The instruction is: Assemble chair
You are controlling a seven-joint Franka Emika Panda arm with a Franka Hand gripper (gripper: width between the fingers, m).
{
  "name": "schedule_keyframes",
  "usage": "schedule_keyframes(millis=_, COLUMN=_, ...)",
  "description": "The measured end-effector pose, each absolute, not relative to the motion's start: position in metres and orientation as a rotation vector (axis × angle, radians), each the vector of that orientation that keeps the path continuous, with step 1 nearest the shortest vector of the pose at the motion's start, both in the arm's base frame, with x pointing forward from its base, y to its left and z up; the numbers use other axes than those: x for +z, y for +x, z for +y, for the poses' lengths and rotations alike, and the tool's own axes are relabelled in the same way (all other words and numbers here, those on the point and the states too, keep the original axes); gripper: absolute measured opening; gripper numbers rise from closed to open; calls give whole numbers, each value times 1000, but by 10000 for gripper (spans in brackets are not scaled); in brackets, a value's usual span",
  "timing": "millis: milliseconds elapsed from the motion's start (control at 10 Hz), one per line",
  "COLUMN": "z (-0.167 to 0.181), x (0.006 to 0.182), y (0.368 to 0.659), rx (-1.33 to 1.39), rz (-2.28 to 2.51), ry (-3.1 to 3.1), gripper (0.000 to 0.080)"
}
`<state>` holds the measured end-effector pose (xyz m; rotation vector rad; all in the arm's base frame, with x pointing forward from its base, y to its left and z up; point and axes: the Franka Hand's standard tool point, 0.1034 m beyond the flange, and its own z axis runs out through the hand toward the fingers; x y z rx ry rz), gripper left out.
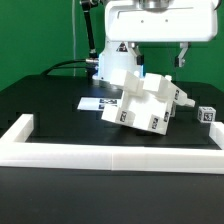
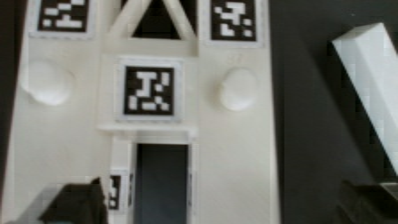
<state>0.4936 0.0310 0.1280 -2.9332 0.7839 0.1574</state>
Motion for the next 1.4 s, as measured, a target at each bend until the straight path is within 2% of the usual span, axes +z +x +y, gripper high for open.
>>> schedule_keyframes(millis=200, z=22, x=117, y=488, rx=175, rz=804, ry=-2939, gripper=649)
schedule_keyframes(millis=500, z=7, x=110, y=509, rx=163, rz=780, ry=-2956, gripper=649)
schedule_keyframes(millis=800, z=-7, x=98, y=517, rx=164, rz=740, ry=-2979, gripper=649)
schedule_keyframes(millis=1400, z=-16, x=98, y=543, rx=34, rz=732, ry=-2994, gripper=649)
